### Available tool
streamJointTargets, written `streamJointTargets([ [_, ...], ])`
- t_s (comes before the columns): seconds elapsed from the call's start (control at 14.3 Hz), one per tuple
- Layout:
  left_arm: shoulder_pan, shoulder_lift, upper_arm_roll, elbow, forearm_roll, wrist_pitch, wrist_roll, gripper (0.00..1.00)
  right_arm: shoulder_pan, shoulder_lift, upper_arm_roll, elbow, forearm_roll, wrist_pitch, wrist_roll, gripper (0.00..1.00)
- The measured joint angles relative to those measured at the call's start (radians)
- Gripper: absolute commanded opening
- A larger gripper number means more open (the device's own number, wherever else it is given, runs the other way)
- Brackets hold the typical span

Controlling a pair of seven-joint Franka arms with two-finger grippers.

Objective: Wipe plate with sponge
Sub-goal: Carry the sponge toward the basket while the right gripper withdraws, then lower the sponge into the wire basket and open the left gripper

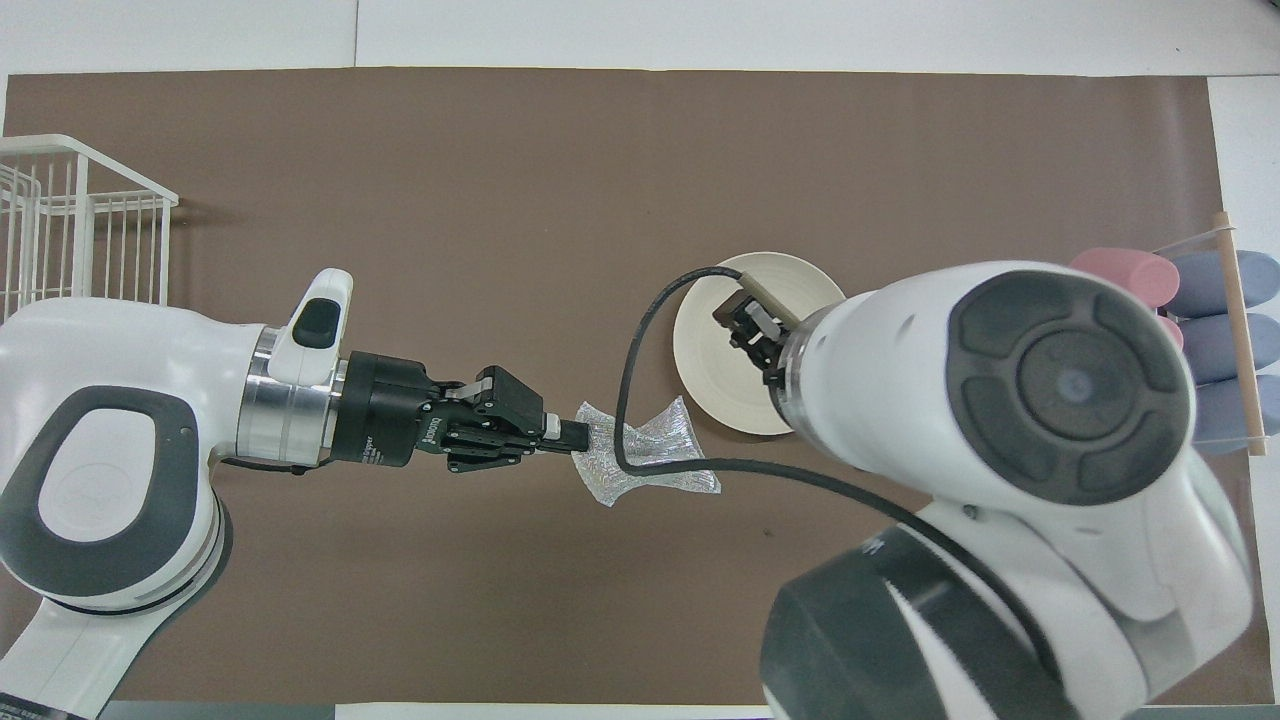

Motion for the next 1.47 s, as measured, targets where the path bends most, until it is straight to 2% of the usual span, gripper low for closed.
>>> streamJointTargets([
  [0.42,0.060,0.001,0.004,0.003,0.323,0.000,-0.110,0.00,-0.238,-0.012,-0.005,0.004,0.000,-0.081,-0.686,1.00],
  [0.56,0.063,0.006,0.004,0.018,0.432,0.000,-0.161,0.00,-0.300,-0.012,-0.007,0.013,0.000,-0.118,-0.834,1.00],
  [0.77,0.074,0.032,0.005,0.091,0.588,-0.027,-0.233,0.00,-0.341,-0.010,-0.006,0.055,0.000,-0.181,-0.982,1.00],
  [1.05,0.092,0.110,0.005,0.266,0.810,-0.180,-0.291,0.00,-0.407,0.003,-0.014,0.096,0.000,-0.213,-1.123,1.00],
  [1.33,0.097,0.167,0.004,0.368,1.054,-0.308,-0.296,0.00,-0.368,0.021,-0.108,0.097,0.002,-0.213,-1.166,1.00],
  [1.47,0.095,0.181,0.000,0.400,1.173,-0.366,-0.296,0.00,-0.358,0.025,-0.117,0.097,0.011,-0.215,-1.166,1.00],
])
